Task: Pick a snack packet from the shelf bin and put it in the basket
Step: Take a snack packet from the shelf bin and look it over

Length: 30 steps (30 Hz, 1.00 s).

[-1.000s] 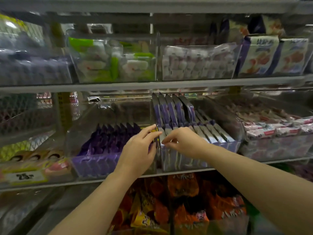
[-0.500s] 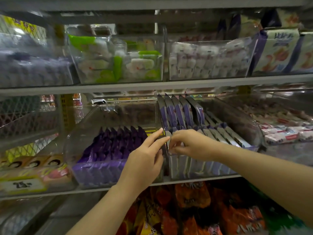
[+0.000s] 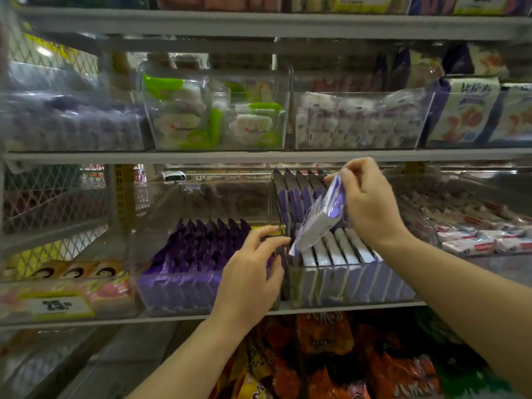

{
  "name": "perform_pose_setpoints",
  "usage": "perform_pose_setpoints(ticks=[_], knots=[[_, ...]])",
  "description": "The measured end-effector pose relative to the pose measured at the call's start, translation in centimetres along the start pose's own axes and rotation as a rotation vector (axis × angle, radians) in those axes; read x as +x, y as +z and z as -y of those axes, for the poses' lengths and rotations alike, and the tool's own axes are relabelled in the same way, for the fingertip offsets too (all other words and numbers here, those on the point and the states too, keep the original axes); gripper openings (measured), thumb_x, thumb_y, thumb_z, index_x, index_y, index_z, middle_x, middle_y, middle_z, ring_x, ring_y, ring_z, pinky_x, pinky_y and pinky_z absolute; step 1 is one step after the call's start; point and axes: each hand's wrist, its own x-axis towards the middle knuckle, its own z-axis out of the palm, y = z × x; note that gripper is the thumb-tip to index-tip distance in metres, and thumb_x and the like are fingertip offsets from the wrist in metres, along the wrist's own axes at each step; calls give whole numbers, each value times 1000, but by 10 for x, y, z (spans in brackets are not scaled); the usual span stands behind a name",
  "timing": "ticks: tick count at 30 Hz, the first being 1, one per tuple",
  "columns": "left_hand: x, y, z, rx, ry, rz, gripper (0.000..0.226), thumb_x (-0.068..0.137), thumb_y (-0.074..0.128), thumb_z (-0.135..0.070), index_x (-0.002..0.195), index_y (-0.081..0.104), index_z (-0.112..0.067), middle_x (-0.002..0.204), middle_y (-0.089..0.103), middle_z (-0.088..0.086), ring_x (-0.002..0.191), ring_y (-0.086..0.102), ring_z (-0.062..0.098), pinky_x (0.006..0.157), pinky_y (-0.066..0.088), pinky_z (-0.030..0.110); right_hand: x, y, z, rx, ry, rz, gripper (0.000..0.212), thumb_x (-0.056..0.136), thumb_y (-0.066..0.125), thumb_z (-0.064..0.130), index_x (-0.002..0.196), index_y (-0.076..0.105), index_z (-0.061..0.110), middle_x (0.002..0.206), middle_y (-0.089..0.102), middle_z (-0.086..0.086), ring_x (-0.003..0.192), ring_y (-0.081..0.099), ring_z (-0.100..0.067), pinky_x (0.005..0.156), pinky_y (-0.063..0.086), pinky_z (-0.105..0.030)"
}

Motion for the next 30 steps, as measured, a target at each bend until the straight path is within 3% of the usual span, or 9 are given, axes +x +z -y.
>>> perform_pose_setpoints(ticks=[3, 5, 7, 10, 16, 20, 24, 28, 30], knots=[[-10, -6, -23, -198, -83, -85, 15, 95, 57, -17, 93, 65, -30, 89, 63, -14, 77, 60, 3, 64, 48, 14, -28, -22, 16, 82, 12, -75, 20, 102, 42, 18, 86, 46, 31, 92, 66, -2, 78, 62, -14, 69, 50, -30], [-16, -10, -38, -404, -299, 28, 28, 96, 49, -45, 81, 65, -28, 75, 67, -7, 65, 61, 4, 56, 46, 21, -51, -31, 27, 188, 50, -103, 20, 103, 41, 18, 89, 46, 32, 101, 68, -3, 86, 66, -17, 69, 56, -31], [-26, -13, -53, -588, -565, 242, 57, 81, 34, -71, 87, 67, -26, 76, 73, -8, 68, 67, 6, 59, 43, 23, -82, -39, 35, 280, 97, -109, 18, 103, 40, 18, 91, 47, 30, 106, 68, -1, 92, 67, -17, 75, 58, -32], [-49, -9, -68, -909, -832, 437, 70, 66, 31, -80, 101, 68, -31, 92, 77, -2, 81, 73, 14, 66, 47, 28, -135, -44, 37, 357, 170, -51, 17, 102, 41, 17, 92, 50, 28, 107, 69, 2, 95, 68, -16, 79, 58, -36], [-112, 2, -69, -1280, -1080, 327, 42, 76, 60, -40, 111, 67, -16, 97, 76, 6, 80, 73, 16, 64, 59, 28, -222, -50, 15, 504, 310, 201, 28, 97, 49, 13, 79, 62, 31, 107, 72, 3, 97, 70, -15, 75, 57, -24], [-154, 10, -59, -1122, -1117, 406, 31, 94, 56, -19, 125, 57, -15, 117, 70, 12, 109, 65, 33, 96, 49, 49, -249, -58, -16, 455, 591, 351, 8, 86, 59, 31, 90, 66, 28, 101, 74, 2, 89, 71, -13, 68, 55, -22], [-182, 21, -50, -934, -1047, 644, 41, 90, 63, -8, 127, 52, -21, 120, 70, 3, 109, 67, 25, 89, 55, 42, -272, -50, -47, 493, 958, 494, 42, 81, 63, 40, 119, 58, 23, 102, 75, -3, 91, 72, -16, 65, 55, -28], [-199, 38, -45, -871, -1045, 776, 53, 86, 67, 0, 132, 49, -18, 121, 69, 5, 114, 64, 30, 99, 45, 60, -287, -45, -60, 541, 1030, 477, 45, 77, 61, 43, 113, 64, 16, 98, 76, -6, 85, 73, -18, 63, 54, -27], [-204, 45, -44, -856, -1041, 796, 52, 85, 68, 1, 129, 50, -20, 118, 71, 3, 110, 66, 27, 97, 48, 59, -290, -46, -66, 545, 1054, 424, 41, 76, 63, 38, 106, 67, 11, 93, 76, -9, 79, 72, -17, 60, 55, -26]])
